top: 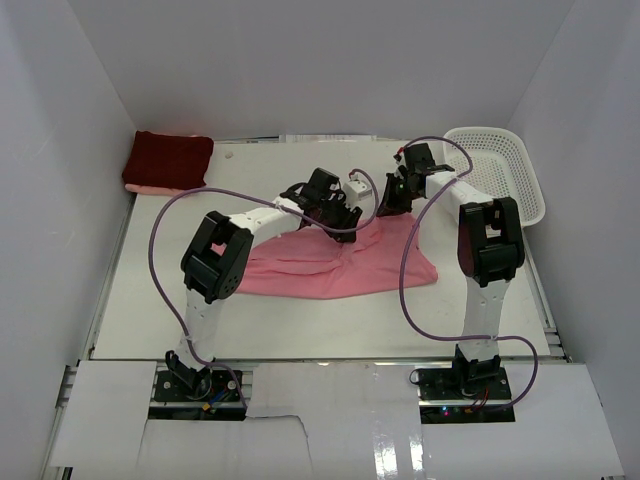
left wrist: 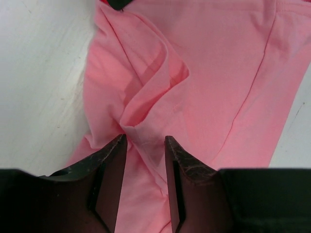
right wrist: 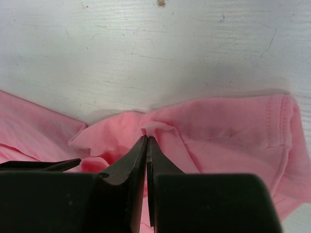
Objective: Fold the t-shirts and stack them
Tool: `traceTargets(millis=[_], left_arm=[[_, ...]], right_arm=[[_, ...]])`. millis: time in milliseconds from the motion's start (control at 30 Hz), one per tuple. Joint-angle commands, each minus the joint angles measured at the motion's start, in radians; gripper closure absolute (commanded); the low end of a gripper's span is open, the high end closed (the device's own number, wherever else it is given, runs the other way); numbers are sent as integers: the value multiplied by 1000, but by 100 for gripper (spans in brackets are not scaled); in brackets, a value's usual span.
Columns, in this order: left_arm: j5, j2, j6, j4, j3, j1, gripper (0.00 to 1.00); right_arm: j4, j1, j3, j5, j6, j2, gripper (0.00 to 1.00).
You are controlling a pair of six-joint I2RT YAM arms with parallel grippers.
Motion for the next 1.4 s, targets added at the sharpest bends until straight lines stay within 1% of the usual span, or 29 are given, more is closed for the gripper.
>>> traceTargets(millis=[0,167,200,267,367,400,467,500,567,600,700,733,800,833,933,967,1000,1133,1367], left_arm=[[-18,-14,21,3,52,1,53],[-56,-3,8,-2,72,0,69],[-61,-1,-1,-2,75,1,75],[-73,-3,-7,-3,76,1,78],[-70,-3,-7,-5,68,1,80],[-67,-3,-7,-5,63,1,86],[-66,-3,-7,-5,63,0,91],[-73,-1,-7,-5,63,1,99],[-83,5,-18,-11,69,1,100],[-80,5,-18,-13,69,1,99],[-69,5,-25,-17,75,1,87],[-60,2,-27,-19,76,1,80],[-60,-1,-32,-17,72,1,76],[-70,2,-35,-19,72,1,71],[-78,5,-56,-26,75,1,63],[-73,6,-67,-29,82,3,54],[-70,6,-73,-31,82,3,52],[-46,9,-75,-40,88,6,49],[8,3,-70,-42,85,9,50]], right_arm=[[6,-4,39,-3,-11,9,92],[7,-4,39,-3,-11,10,92],[6,-6,39,-3,-11,10,92],[6,-4,40,-1,-11,10,92],[4,-6,43,-1,-11,10,92],[4,-6,43,-1,-11,12,92],[4,-6,45,-3,-11,12,92],[3,-6,48,-1,-11,12,92],[3,-6,48,-1,-11,12,92],[1,-7,49,-1,-11,12,92],[-2,-7,53,1,-11,13,91],[-3,-7,53,1,-11,13,91],[-2,-7,53,1,-13,13,90],[-3,-7,51,4,-13,13,90],[-3,-7,48,2,-14,12,90],[-3,-7,48,2,-14,12,90],[-3,-7,48,2,-14,12,90],[-5,-7,49,2,-14,10,90],[-5,-7,46,4,-14,9,89]])
